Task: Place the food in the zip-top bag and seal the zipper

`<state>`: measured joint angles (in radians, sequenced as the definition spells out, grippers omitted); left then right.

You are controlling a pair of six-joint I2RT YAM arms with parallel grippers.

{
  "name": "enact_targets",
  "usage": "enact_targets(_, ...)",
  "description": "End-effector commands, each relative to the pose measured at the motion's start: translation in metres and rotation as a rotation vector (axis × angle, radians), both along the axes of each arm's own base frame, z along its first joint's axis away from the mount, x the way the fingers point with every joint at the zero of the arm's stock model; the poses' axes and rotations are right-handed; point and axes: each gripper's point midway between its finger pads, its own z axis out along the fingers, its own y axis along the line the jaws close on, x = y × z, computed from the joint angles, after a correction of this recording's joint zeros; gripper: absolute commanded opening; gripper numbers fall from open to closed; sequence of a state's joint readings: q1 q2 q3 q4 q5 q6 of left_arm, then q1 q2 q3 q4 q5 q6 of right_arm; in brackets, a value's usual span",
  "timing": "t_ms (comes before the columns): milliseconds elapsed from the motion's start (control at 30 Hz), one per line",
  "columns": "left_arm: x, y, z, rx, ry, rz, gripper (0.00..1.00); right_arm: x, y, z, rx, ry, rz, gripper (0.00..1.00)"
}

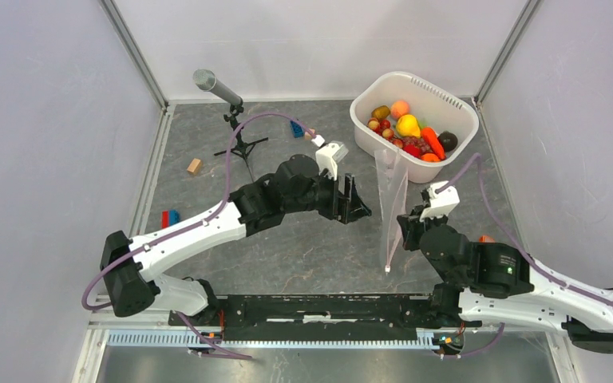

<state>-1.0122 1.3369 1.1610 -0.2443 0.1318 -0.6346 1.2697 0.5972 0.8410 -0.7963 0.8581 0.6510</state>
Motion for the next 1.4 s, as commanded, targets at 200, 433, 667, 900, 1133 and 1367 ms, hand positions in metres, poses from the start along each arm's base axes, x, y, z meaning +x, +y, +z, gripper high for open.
enact_targets(200,0.036,0.01,0.052,-0.095,-0.121,-0.013,0.86,0.008,-0.066,0.074,0.001,-0.123,-0.206,0.0)
enact_targets(433,0.104,-0.004,0.036,-0.139,-0.051,0.082,0.87,0.003,-0.103,0.111,0.074,-0.167,-0.258,0.0)
enact_targets(667,0.184,-0.043,0.004,-0.126,0.018,0.305,0.86,-0.004,-0.123,0.124,0.156,-0.187,-0.248,0.0)
enact_targets(900,0.267,-0.061,-0.03,-0.13,0.053,0.631,0.85,-0.002,-0.109,0.105,0.074,-0.167,-0.218,0.0)
enact_targets(1133,0.309,-0.07,-0.076,0.012,0.057,0.812,0.85,0.001,-0.1,0.105,0.049,-0.179,-0.203,0.0)
enact_targets(1367,0.311,-0.066,-0.123,0.092,0.095,0.849,0.81,0.003,-0.087,0.099,0.058,-0.188,-0.178,0.0)
